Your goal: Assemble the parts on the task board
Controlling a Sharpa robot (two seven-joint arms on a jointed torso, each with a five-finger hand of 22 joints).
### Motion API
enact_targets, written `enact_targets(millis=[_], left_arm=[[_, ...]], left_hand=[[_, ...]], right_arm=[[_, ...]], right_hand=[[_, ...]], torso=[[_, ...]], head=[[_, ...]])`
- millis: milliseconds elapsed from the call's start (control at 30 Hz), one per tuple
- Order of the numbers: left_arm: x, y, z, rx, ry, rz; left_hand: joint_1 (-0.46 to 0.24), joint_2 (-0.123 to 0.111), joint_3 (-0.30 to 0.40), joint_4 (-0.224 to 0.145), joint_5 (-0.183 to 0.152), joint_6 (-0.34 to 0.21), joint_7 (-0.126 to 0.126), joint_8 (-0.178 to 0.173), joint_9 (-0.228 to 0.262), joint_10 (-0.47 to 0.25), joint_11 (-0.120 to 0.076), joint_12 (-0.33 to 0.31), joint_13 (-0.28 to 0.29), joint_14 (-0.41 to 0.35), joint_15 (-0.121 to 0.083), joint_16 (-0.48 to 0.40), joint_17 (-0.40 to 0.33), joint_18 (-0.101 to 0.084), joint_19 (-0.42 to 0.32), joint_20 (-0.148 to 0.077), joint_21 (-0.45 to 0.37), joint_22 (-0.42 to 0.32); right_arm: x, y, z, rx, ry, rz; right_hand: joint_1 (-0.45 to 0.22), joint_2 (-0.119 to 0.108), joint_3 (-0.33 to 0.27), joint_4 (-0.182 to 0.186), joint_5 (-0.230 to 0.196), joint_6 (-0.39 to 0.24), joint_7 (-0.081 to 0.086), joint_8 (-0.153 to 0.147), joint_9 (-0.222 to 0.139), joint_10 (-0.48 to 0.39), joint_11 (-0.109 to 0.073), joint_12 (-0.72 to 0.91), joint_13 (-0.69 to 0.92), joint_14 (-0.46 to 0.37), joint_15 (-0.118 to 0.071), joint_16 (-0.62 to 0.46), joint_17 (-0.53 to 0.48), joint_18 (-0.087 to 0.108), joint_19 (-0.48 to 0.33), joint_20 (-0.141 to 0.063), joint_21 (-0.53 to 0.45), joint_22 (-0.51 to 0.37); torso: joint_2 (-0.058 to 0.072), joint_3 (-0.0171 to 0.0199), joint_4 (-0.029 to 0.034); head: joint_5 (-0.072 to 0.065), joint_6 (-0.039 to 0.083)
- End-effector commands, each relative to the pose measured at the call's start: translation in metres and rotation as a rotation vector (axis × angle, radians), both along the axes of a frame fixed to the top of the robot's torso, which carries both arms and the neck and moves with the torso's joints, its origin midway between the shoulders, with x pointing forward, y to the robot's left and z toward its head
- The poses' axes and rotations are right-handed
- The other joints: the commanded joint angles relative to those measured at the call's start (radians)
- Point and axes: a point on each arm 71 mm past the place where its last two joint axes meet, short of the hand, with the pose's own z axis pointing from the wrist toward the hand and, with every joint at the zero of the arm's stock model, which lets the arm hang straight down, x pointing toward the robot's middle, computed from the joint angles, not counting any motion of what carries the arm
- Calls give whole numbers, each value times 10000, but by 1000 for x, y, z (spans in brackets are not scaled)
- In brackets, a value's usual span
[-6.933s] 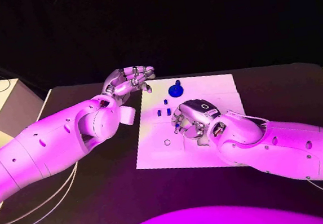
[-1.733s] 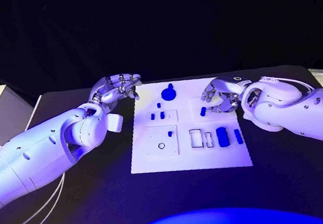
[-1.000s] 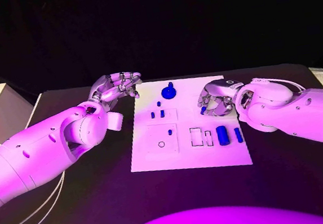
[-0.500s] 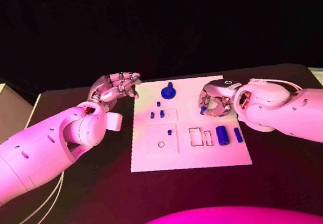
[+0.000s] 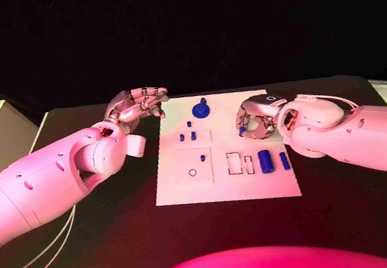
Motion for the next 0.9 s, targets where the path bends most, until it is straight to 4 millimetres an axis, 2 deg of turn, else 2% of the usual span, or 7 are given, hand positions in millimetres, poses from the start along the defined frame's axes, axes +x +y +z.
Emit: enact_targets(millis=[33, 267, 667, 900], left_arm=[[-1, -3, 1, -100, -12, -237], [-1, -2, 1, -100, -8, -243], [-1, -1, 1, -77, 1, -212], [-1, 0, 1, -68, 0, -199]], left_hand=[[85, 27, -14, 72, -14, 50, -10, 32, 17, -20, -18, 50, 11, -11, 8, -60, -14, 144, 73, 20, -55, -9], [82, 28, -20, 84, -17, 51, -12, 38, 16, -21, -19, 55, 10, -11, 7, -61, -14, 144, 75, 18, -59, -11], [91, 30, -21, 87, -16, 51, -17, 45, 16, -23, -23, 59, 10, -12, 5, -63, -15, 144, 78, 17, -63, -13], [91, 30, -21, 87, -16, 51, -17, 45, 16, -23, -23, 59, 10, -12, 5, -63, -15, 144, 78, 17, -63, -13]], right_arm=[[-1, 0, 2, 411, -410, -203], [-1, -6, 4, 1162, -384, -805], [-4, -16, 17, 2105, -132, -1328], [-17, -13, 31, 2642, 108, -1096]], right_hand=[[73, 351, 166, -101, -40, 162, -33, 157, 146, 293, -86, 112, 111, 128, -111, 71, 22, -197, 136, -37, 244, 274], [65, 469, 307, -270, -16, 193, -65, 289, 300, 492, -143, 103, 184, 138, -158, 95, 50, -234, 194, -89, 402, 461], [50, 514, 381, -353, -29, 169, -63, 334, 371, 526, -145, 68, 207, 144, -165, 108, 68, -237, 194, -103, 417, 484], [44, 515, 388, -365, -37, 165, -63, 342, 383, 529, -144, 61, 210, 144, -165, 108, 66, -239, 196, -104, 424, 493]], torso=[[3, -1, 8], [4, -2, 27], [-11, -5, -15], [-13, -18, 7]], head=[[-19, 7], [-10, -5], [1, 30], [30, 33]])
